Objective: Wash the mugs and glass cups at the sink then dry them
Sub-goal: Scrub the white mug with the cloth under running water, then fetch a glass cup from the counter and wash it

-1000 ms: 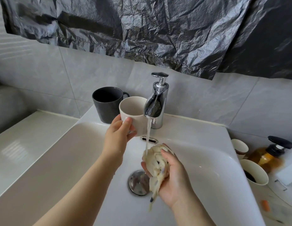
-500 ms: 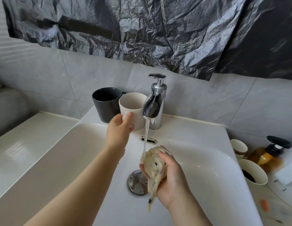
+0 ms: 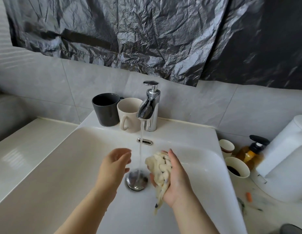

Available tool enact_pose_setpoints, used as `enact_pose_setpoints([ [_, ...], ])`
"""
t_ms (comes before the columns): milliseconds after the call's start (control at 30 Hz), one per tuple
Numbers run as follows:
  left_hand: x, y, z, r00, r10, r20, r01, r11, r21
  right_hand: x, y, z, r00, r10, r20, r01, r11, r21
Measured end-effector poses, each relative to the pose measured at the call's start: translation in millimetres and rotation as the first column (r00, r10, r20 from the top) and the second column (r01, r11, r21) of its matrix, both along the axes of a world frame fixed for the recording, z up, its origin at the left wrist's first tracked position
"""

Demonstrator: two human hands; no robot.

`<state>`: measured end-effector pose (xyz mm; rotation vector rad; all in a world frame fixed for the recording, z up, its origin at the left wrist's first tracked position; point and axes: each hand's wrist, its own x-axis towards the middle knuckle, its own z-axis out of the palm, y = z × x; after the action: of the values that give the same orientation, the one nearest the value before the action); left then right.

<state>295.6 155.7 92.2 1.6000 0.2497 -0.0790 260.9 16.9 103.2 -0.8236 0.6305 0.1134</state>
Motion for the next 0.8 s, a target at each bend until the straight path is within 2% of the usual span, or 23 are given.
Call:
enact_pose_setpoints([
  [200, -40, -28, 1, 0.983, -0.178, -0.052, 0.183, 0.976, 0.116, -47, -22, 9, 0.991, -0.129, -0.04, 0.106, 0.93, -0.351],
  [333, -64, -47, 9, 0.967, -0.252, -0.042, 0.255, 0.96, 0.117, -81, -32, 12, 0.991, -0.133, -0.031, 0.085, 0.775, -0.627],
  [433, -83, -56, 11, 0.955, -0.291, -0.061, 0.296, 0.95, 0.1, -101, -31, 13, 0.996, -0.088, -0.027, 0.036, 0.644, -0.764],
  [500, -92, -59, 11, 0.952, -0.299, -0.068, 0.305, 0.947, 0.099, -108, -32, 14, 0.996, -0.081, -0.03, 0.024, 0.587, -0.809],
  [600, -103, -61, 16, 0.95, -0.308, -0.057, 0.313, 0.944, 0.106, -114, -33, 18, 0.997, -0.071, -0.006, 0.035, 0.57, -0.821],
  [700, -111, -65, 24, 0.94, -0.341, -0.028, 0.342, 0.932, 0.123, -120, -36, 21, 1.0, -0.027, 0.015, 0.028, 0.584, -0.811],
  [800, -118, -77, 34, 0.911, -0.411, 0.008, 0.406, 0.903, 0.142, -130, -47, 29, 0.994, -0.081, 0.07, 0.106, 0.641, -0.76],
])
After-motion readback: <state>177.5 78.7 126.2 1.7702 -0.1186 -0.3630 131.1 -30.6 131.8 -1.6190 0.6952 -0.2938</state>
